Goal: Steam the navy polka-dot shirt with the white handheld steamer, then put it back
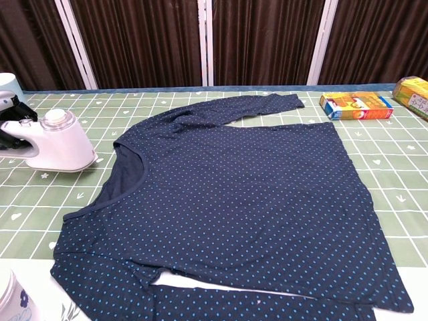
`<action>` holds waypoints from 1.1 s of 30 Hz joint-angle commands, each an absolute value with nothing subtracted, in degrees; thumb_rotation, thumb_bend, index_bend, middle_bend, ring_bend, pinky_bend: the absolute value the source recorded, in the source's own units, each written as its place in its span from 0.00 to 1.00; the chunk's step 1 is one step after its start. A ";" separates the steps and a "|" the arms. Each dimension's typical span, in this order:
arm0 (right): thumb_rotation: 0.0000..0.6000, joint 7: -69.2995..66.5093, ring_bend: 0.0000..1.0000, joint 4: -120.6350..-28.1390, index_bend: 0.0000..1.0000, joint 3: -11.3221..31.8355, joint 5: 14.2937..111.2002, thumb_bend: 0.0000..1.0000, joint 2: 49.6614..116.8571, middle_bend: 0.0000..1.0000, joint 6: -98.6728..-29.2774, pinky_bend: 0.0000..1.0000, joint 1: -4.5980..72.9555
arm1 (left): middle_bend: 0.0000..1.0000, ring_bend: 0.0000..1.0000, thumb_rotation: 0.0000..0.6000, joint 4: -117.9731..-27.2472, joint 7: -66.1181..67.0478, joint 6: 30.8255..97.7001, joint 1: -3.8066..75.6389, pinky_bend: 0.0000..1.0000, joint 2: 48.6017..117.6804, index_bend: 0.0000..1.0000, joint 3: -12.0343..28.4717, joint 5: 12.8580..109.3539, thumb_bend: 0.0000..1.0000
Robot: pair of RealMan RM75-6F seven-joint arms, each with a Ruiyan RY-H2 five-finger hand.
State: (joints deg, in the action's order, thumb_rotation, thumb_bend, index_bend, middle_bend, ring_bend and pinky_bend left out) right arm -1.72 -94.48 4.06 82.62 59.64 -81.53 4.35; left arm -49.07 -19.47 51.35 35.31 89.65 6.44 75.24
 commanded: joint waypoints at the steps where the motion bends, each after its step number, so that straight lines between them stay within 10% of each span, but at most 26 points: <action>1: 1.00 -1.71 0.00 -94.46 0.00 4.07 82.57 0.00 59.65 0.00 -81.49 0.00 4.37 | 0.35 0.41 1.00 -49.37 -20.12 50.46 35.46 0.55 89.07 0.36 5.98 75.85 0.00; 11: 1.00 -2.39 0.00 -94.54 0.00 3.97 82.97 0.00 59.36 0.00 -81.92 0.00 4.16 | 0.00 0.01 1.00 -54.40 -20.01 51.10 34.86 0.17 85.30 0.04 5.15 77.61 0.00; 33: 1.00 -4.73 0.00 -95.56 0.00 3.19 85.78 0.00 58.20 0.00 -84.20 0.00 3.18 | 0.00 0.00 1.00 -80.19 -14.79 76.02 18.74 0.00 65.66 0.00 2.15 81.91 0.00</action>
State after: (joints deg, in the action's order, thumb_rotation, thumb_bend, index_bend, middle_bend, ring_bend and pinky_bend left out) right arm -4.61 -95.62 3.22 85.67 58.21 -84.11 3.22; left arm -77.48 -16.95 73.05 21.42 67.85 3.13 81.04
